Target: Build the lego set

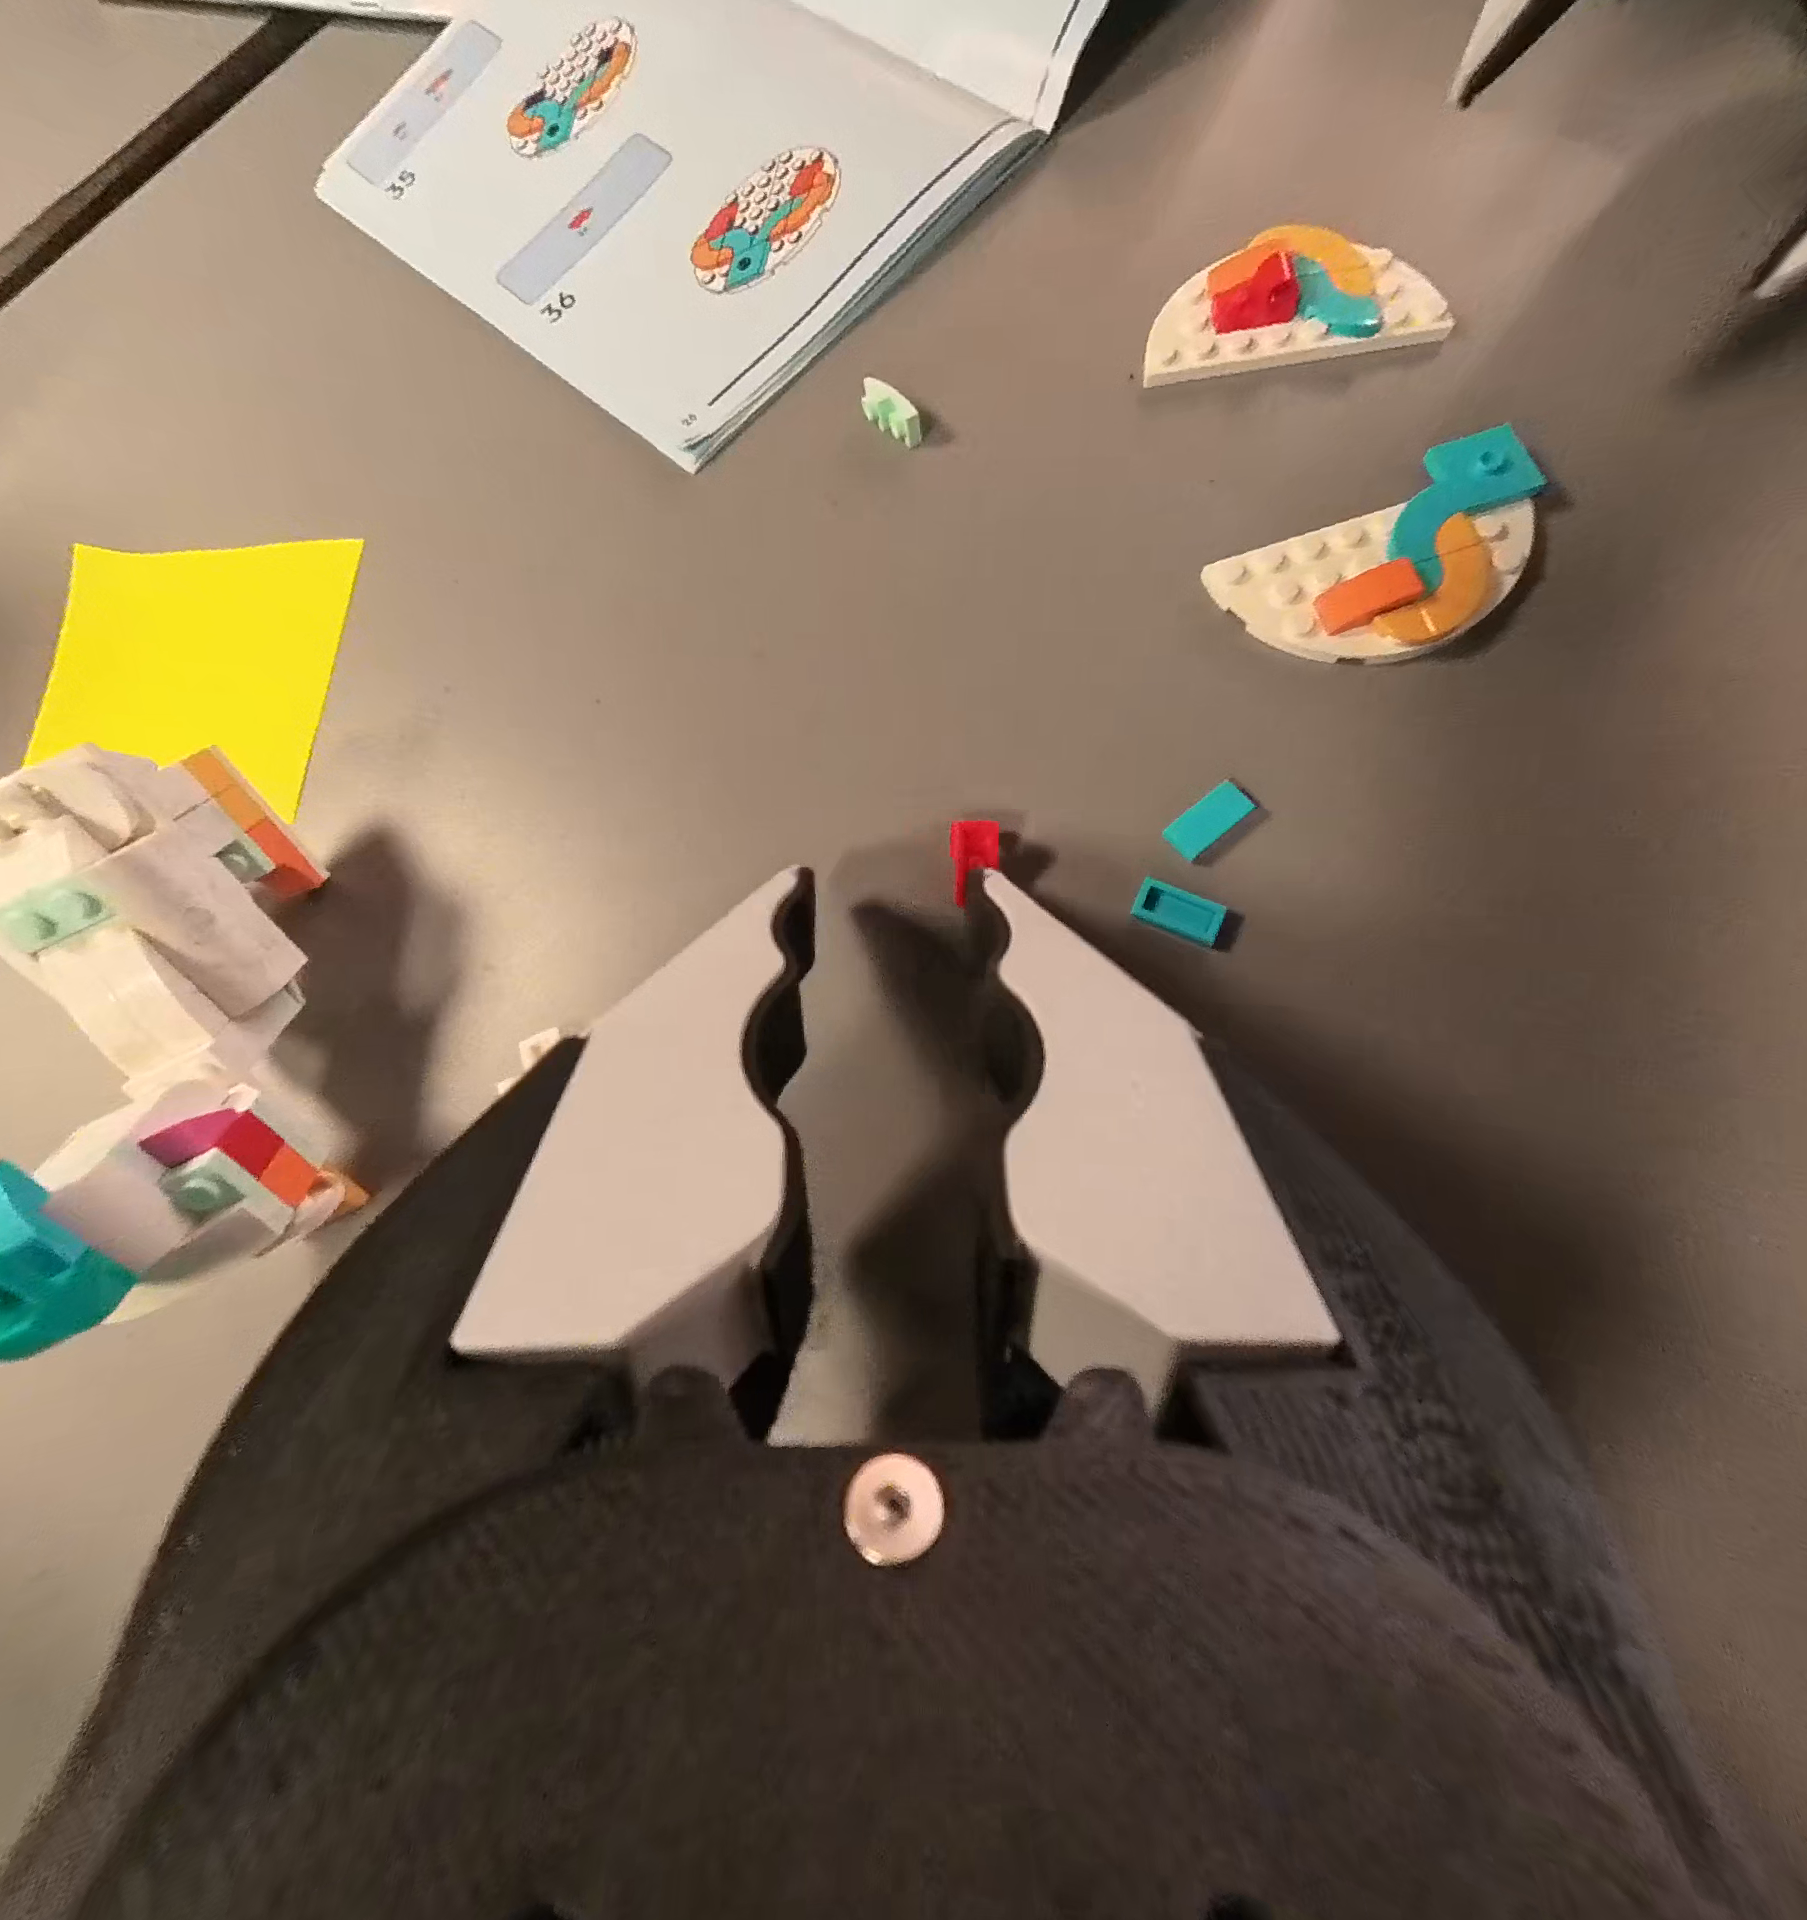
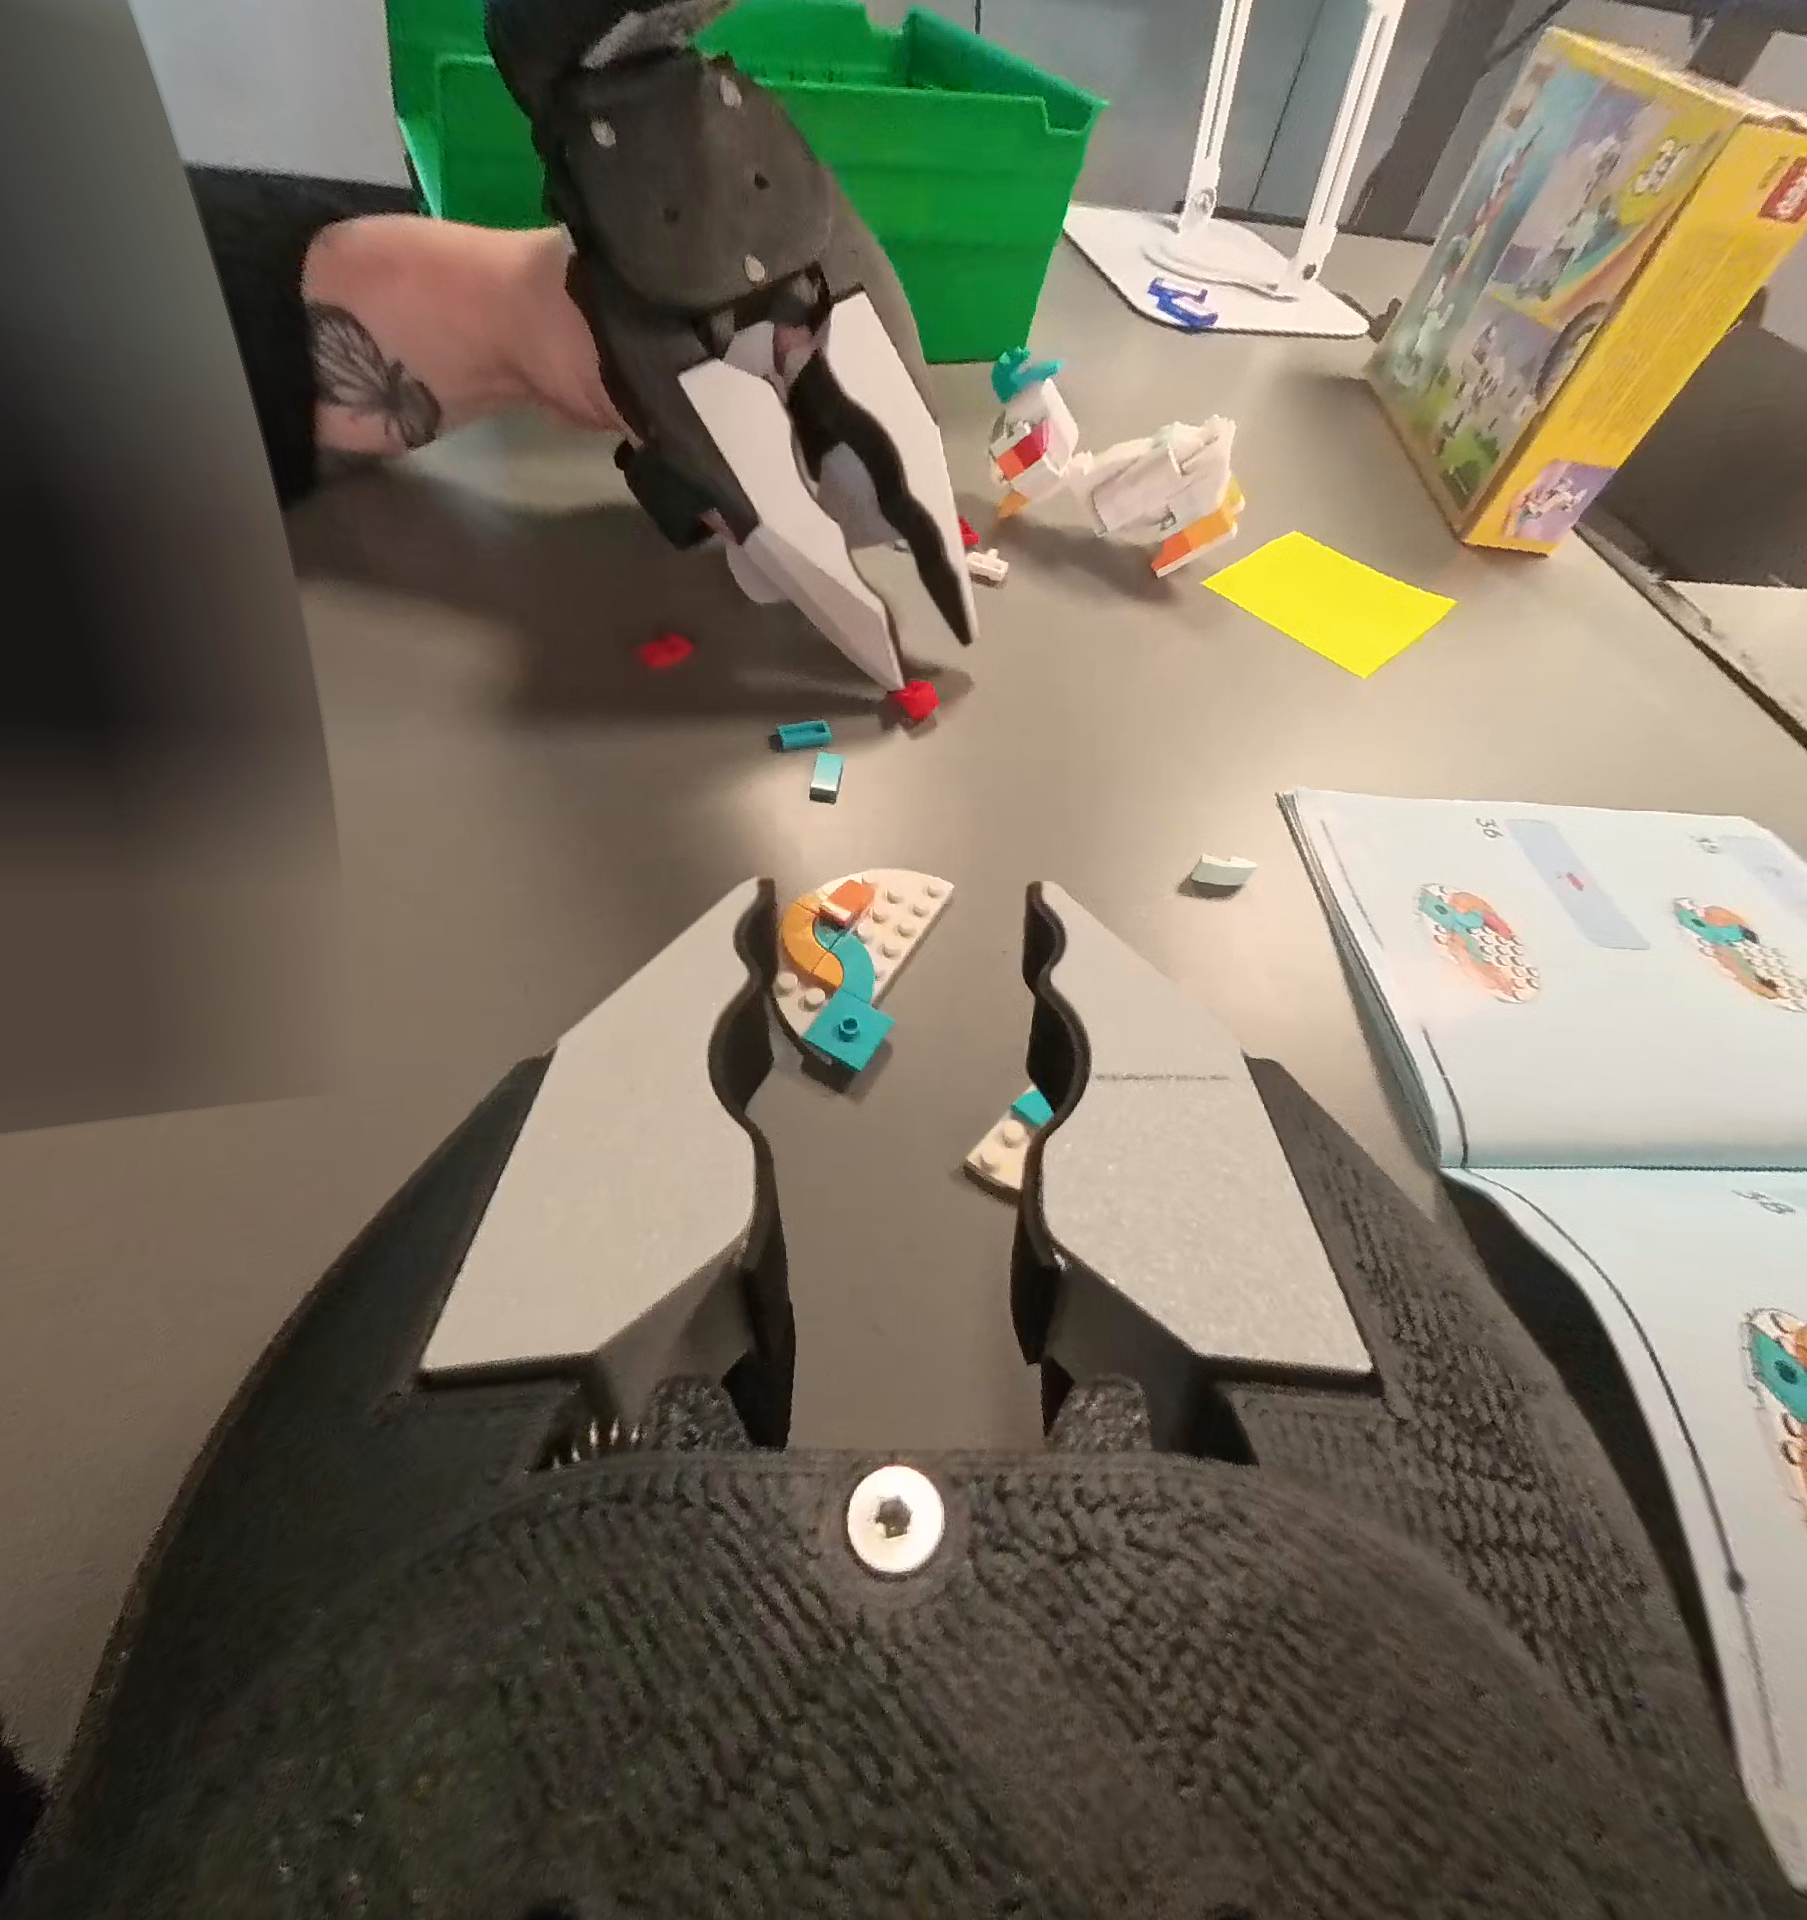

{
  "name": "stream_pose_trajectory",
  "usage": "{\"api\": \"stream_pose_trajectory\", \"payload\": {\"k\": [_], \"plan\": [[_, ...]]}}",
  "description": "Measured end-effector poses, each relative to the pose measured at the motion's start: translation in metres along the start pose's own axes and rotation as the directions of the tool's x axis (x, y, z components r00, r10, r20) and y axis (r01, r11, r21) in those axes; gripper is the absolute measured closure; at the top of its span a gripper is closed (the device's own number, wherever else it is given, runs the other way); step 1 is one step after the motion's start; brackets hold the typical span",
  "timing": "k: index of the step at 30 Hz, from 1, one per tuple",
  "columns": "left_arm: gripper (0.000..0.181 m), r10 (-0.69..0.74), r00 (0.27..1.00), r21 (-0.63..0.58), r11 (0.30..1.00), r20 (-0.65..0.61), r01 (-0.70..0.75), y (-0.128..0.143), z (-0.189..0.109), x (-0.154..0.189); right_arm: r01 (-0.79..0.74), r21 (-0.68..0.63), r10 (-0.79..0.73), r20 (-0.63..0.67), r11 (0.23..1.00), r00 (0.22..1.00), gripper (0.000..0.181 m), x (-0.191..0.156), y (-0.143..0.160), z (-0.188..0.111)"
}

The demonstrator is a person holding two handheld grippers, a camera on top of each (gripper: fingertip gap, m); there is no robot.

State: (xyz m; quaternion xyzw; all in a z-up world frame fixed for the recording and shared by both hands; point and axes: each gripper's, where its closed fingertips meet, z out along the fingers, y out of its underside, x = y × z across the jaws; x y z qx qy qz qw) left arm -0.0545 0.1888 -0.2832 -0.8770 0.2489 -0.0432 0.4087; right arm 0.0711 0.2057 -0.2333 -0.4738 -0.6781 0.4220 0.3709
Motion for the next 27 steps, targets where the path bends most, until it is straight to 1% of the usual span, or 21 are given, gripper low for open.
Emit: {"api": "stream_pose_trajectory", "payload": {"k": [1,4,6,9,10,12,14,15,16,18,20,21,22,23,25,27], "plan": [[0.151,-0.013,1.0,0.005,1.0,-0.017,0.013,0.0,0.0,0.002,-0.011,0.004,0.011,0.004,1.0,1.0,0.135,0.0,0.0,0.0],[0.15,-0.033,0.997,0.006,0.999,-0.066,0.034,0.0,-0.001,0.007,-0.024,0.011,0.023,0.009,1.0,1.0,0.136,0.001,-0.001,-0.001],[0.151,-0.019,0.999,0.018,1.0,-0.049,0.02,-0.002,-0.001,0.006,-0.027,0.012,0.026,0.011,1.0,1.0,0.136,0.001,-0.001,-0.001],[0.152,-0.032,0.997,0.053,0.998,-0.072,0.036,-0.008,-0.004,0.008,-0.03,0.011,0.03,0.014,0.999,0.999,0.137,0.001,0.0,-0.001],[0.15,-0.036,0.995,0.057,0.998,-0.093,0.041,-0.008,-0.005,0.01,-0.032,0.012,0.031,0.016,0.999,0.999,0.137,0.001,0.0,-0.001],[0.137,-0.044,0.991,0.036,0.998,-0.128,0.049,-0.006,-0.004,0.016,-0.033,0.011,0.033,0.017,0.999,0.999,0.138,0.001,0.0,-0.001],[0.137,-0.033,0.991,0.003,0.999,-0.13,0.034,-0.001,0.0,0.02,-0.034,0.008,0.034,0.02,0.999,0.999,0.138,0.0,0.001,-0.001],[0.141,-0.023,0.992,-0.01,1.0,-0.122,0.022,0.001,0.002,0.02,-0.037,0.008,0.037,0.023,0.999,0.999,0.138,0.0,0.001,0.0],[0.15,-0.019,0.993,-0.001,1.0,-0.116,0.019,-0.001,0.003,0.02,-0.04,0.009,0.04,0.027,0.999,0.999,0.139,-0.001,0.001,0.0],[0.173,0.003,0.998,-0.013,1.0,-0.067,-0.004,0.0,0.003,0.013,-0.049,0.016,0.049,0.035,0.999,0.998,0.139,-0.002,-0.001,0.0],[0.175,0.044,0.998,-0.01,0.999,-0.04,-0.044,0.0,0.003,0.011,-0.07,0.032,0.068,0.043,0.997,0.997,0.139,-0.003,-0.004,0.0],[0.175,0.071,0.997,0.019,0.997,-0.023,-0.07,-0.006,0.002,0.011,-0.087,0.047,0.084,0.051,0.995,0.995,0.141,-0.004,-0.007,0.0],[0.18,0.111,0.994,0.075,0.991,0.01,-0.112,-0.016,-0.001,0.011,-0.111,0.068,0.108,0.056,0.991,0.993,0.144,-0.003,-0.011,0.001],[0.18,0.165,0.986,0.14,0.976,0.038,-0.169,-0.028,-0.006,0.014,-0.141,0.088,0.136,0.062,0.986,0.989,0.148,-0.003,-0.014,0.001],[0.18,0.289,0.95,0.276,0.909,0.119,-0.311,-0.054,-0.018,0.027,-0.205,0.137,0.19,0.112,0.969,0.975,0.151,-0.008,-0.023,0.003],[0.18,0.397,0.897,0.342,0.829,0.196,-0.442,-0.068,-0.025,0.043,-0.284,0.183,0.254,0.173,0.941,0.952,0.154,-0.012,-0.032,0.005]]}}
